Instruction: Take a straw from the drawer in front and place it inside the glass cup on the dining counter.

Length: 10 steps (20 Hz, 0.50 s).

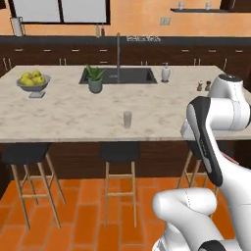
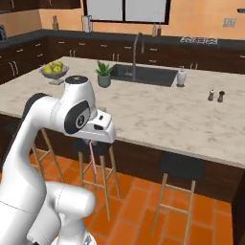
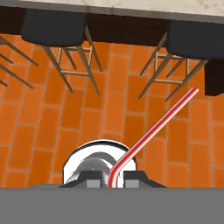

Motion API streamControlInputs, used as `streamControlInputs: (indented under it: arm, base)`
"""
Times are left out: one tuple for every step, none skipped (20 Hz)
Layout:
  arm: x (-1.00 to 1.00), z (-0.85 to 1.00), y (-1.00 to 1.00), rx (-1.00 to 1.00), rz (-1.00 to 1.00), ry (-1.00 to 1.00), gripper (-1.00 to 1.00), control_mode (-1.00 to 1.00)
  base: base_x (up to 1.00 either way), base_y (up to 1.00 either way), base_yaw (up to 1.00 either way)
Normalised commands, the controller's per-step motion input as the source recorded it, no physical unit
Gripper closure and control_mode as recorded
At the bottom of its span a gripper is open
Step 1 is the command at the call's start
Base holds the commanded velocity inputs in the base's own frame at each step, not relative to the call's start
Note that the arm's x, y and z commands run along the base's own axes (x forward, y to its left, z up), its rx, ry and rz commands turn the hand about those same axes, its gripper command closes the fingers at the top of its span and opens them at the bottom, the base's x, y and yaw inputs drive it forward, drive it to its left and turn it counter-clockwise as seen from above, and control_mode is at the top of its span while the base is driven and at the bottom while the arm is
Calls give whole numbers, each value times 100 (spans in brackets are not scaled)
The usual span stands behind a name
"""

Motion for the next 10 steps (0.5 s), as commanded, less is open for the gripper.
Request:
streamControlInputs:
  arm:
    - [0, 0, 0, 0, 0, 0, 100, 100]
    - [0, 0, 0, 0, 0, 0, 100, 100]
    - [0, 0, 0, 0, 0, 0, 100, 100]
    - [0, 0, 0, 0, 0, 0, 100, 100]
    - [0, 0, 0, 0, 0, 0, 100, 100]
    - [0, 0, 0, 0, 0, 0, 100, 100]
    - [0, 0, 0, 0, 0, 0, 100, 100]
    - [0, 0, 0, 0, 0, 0, 100, 100]
    - [0, 0, 0, 0, 0, 0, 100, 100]
    - [0, 0, 0, 0, 0, 0, 100, 100]
  base:
    - [52, 98, -55]
    - [52, 100, -54]
    - [56, 99, -49]
    - [63, 90, -45]
    - [66, 78, -38]
    - [78, 64, -31]
    - [84, 51, -23]
    - [91, 44, -18]
    - [94, 35, -9]
    - [100, 26, -4]
